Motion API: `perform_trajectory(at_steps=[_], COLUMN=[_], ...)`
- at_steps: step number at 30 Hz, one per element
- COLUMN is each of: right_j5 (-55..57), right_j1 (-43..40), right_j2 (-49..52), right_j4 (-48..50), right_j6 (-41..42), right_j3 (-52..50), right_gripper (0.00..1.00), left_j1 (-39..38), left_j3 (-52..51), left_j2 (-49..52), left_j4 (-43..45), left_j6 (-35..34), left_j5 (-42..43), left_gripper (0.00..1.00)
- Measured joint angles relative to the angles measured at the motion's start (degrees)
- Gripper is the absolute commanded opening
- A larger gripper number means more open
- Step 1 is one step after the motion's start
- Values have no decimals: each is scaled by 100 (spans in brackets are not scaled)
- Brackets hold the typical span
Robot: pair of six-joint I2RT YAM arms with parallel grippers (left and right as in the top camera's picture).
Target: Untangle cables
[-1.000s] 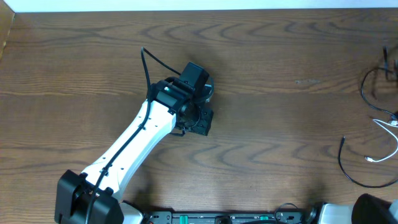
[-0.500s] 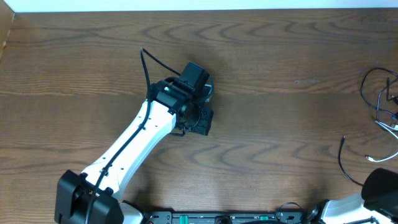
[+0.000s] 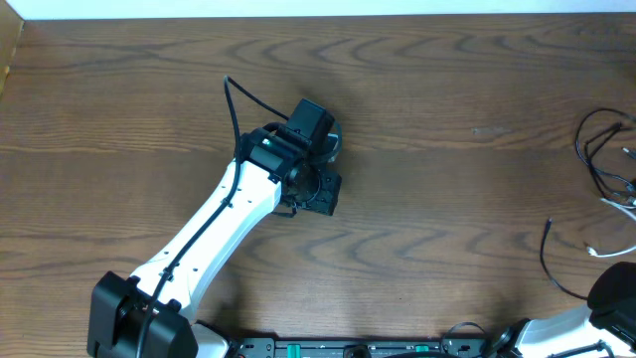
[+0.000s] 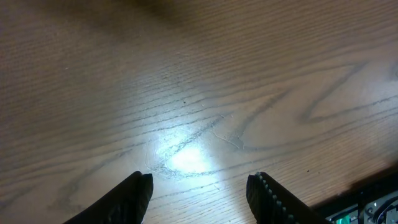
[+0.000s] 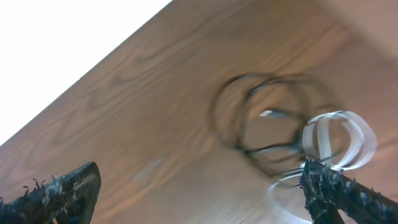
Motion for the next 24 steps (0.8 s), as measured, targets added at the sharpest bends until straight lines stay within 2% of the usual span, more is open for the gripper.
perform_trajectory(at_steps=[8,15,20,24], right_j5=[-798,-949,-911,-588], right_j1=[315,1180,1845,2400], right_j2=[0,0,0,0], right_j4=[-859,-1556,-1698,-1554], right_j6=[-22,-597,-1095,-1303], right_j3=[-2,-7,-151,-673], right_gripper=[99,99,99,99], left_j1=[0,0,0,48], left_j3=[0,0,0,0], left_j2=[0,0,0,0], left_j4=[4,245,391,474], left_j6=[0,-35,-74,-96], left_j5=[0,2,-44,-195], left_gripper=[55,64,67,68])
